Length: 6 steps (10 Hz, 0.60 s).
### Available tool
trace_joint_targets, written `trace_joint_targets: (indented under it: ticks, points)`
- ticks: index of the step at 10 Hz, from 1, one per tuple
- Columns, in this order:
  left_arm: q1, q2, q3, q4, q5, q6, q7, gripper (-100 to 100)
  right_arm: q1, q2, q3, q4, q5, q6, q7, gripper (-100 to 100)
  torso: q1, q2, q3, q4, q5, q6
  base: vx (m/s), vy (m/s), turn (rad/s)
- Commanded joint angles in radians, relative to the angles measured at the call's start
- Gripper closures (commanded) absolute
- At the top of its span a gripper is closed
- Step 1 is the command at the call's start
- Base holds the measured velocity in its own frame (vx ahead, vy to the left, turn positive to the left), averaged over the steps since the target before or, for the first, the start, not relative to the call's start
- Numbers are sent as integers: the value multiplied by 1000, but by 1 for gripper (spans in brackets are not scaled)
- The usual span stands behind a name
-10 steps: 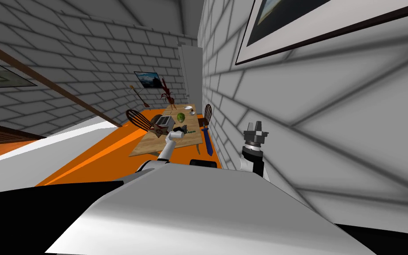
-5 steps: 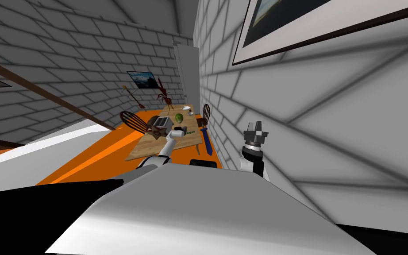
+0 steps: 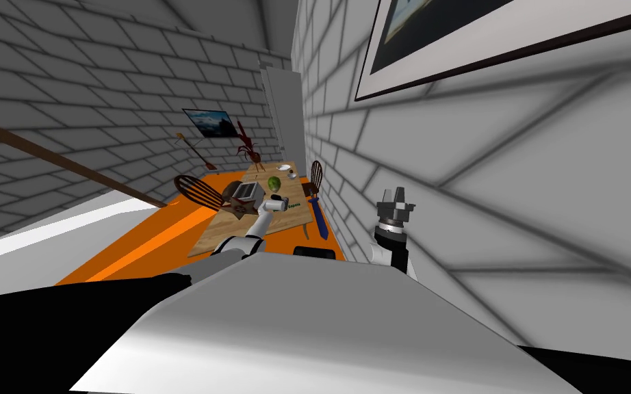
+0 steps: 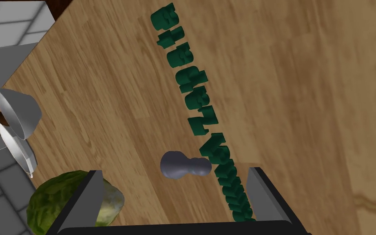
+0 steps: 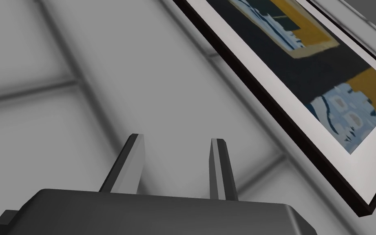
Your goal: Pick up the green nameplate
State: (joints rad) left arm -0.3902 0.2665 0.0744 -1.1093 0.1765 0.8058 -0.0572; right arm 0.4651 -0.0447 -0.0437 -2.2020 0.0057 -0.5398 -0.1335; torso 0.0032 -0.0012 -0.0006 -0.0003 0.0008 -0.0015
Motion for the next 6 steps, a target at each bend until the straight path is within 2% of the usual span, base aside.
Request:
trace_joint_targets:
  ticks: [1, 6]
  points:
    - [-24, 9, -4, 44, -1, 23, -5, -100, 0, 0, 0, 0, 0, 0, 0, 0, 0, 0, 0, 0, 0, 0, -1, 39, -88]
    - [-89, 49, -19, 152, -4, 95, -27, -100, 0, 0, 0, 0, 0, 0, 0, 0, 1, -1, 0, 0, 0, 0, 12, 60, -117]
